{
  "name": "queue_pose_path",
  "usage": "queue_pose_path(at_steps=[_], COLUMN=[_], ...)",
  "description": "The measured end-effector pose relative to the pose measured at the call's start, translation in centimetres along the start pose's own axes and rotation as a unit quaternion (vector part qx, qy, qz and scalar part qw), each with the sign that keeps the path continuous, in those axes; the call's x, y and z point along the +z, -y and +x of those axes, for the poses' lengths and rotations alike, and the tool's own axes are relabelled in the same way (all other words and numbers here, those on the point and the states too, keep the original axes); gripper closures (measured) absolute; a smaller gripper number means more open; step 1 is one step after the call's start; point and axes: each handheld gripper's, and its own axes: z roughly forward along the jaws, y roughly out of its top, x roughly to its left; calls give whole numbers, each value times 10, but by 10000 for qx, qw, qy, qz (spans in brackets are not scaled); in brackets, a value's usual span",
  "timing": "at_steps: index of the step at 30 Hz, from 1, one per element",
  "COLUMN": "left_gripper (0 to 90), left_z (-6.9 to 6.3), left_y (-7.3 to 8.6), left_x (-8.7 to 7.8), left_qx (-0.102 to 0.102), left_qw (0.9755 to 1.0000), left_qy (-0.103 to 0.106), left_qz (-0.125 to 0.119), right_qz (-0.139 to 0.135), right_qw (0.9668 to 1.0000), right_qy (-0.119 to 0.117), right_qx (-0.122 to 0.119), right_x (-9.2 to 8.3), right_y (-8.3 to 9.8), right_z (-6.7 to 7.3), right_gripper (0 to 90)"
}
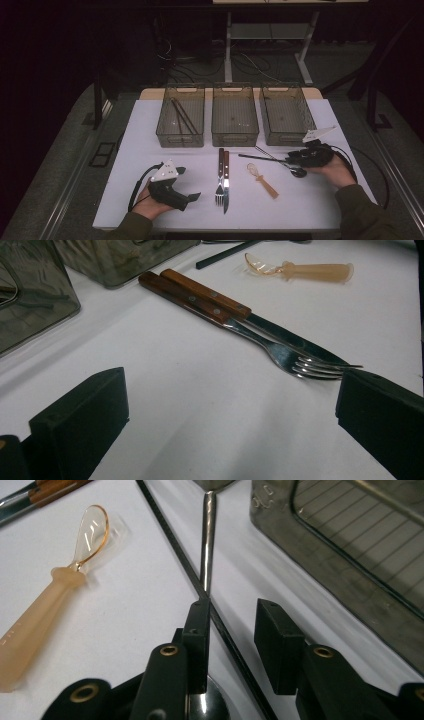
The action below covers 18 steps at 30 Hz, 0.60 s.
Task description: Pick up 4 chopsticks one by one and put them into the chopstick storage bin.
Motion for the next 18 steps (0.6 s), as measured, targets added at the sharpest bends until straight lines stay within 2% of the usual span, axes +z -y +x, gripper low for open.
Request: queue_pose_path(at_steps=[8, 11, 18], left_gripper=[0, 0, 0], left_z=[0, 1, 1], left_y=[0, 0, 0], left_x=[0, 0, 0], left_qx=[-8, -8, -22], left_qw=[10000, 10000, 10000], left_qy=[19, 20, 25], left_qz=[-5, -6, -1], right_qz=[184, 154, 188], right_qw=[9996, 9996, 9984], right_qy=[14, 4, 88], right_qx=[-212, -239, -520], right_x=[8, 7, 7], right_y=[2, 3, 4], right_z=[0, -1, 2], right_gripper=[708, 726, 770])
